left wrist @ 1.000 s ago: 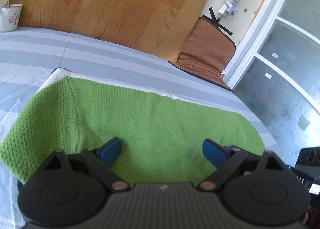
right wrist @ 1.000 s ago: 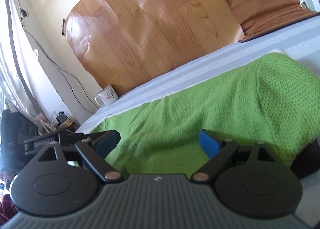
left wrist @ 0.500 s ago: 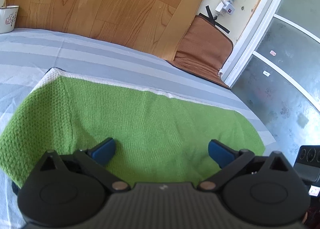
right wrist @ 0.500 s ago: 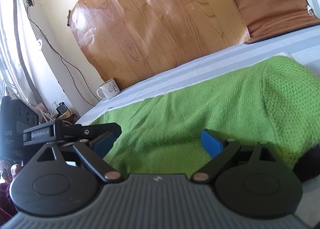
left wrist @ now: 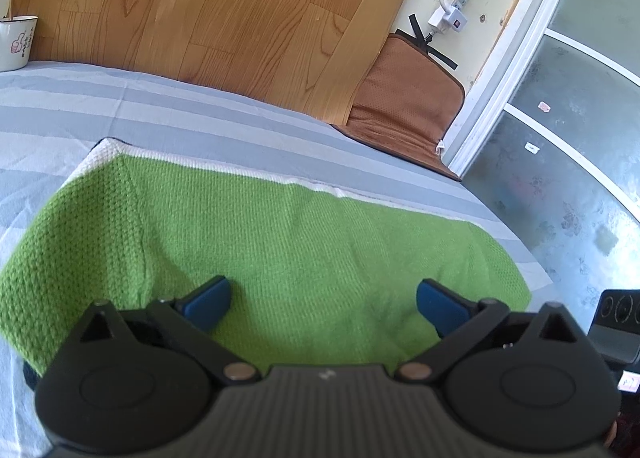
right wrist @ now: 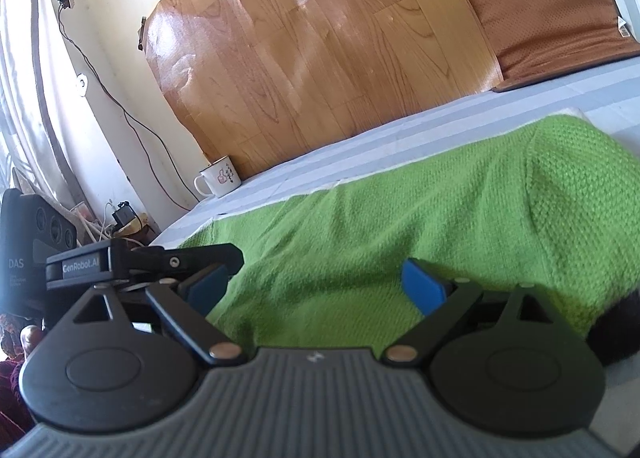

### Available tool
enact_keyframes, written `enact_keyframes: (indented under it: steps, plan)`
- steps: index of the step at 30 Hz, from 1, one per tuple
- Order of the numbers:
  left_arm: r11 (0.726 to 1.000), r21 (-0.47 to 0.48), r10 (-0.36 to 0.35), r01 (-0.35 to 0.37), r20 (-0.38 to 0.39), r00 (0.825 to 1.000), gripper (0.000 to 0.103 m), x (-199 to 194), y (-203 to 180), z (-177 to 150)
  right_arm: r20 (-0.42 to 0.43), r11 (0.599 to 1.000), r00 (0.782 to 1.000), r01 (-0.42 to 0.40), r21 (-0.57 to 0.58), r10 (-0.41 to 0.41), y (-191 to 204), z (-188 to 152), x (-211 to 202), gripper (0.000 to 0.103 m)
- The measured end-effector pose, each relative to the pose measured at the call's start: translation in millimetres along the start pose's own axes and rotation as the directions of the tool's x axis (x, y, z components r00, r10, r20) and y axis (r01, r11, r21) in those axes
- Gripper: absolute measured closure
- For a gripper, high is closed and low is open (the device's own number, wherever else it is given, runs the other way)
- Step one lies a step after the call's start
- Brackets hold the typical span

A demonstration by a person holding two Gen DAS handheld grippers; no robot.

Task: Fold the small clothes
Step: 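Press both open grippers flat on the folded green sweater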

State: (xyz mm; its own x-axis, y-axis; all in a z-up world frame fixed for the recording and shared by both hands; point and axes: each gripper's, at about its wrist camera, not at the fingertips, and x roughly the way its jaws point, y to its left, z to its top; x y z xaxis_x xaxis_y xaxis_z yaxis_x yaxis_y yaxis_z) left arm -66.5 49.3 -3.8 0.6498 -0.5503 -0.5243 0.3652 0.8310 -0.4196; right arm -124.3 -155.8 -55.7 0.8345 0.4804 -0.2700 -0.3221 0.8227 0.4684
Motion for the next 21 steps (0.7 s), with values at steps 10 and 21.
enact_keyframes:
  steps: [10, 21]
  plan:
    - [1.000, -0.001, 0.000, 0.000, 0.002, 1.000, 0.000, -0.2, 0.7, -0.2, 0.001, 1.000, 1.000, 0.003, -0.004, -0.003, 1.9, -0.3, 0.1, 0.007]
    - [1.000, 0.000, -0.001, 0.001, 0.001, 1.000, 0.001, -0.2, 1.2, -0.6, 0.002, 1.000, 1.000, 0.003, -0.004, -0.003, 1.9, -0.5, 0.1, 0.007]
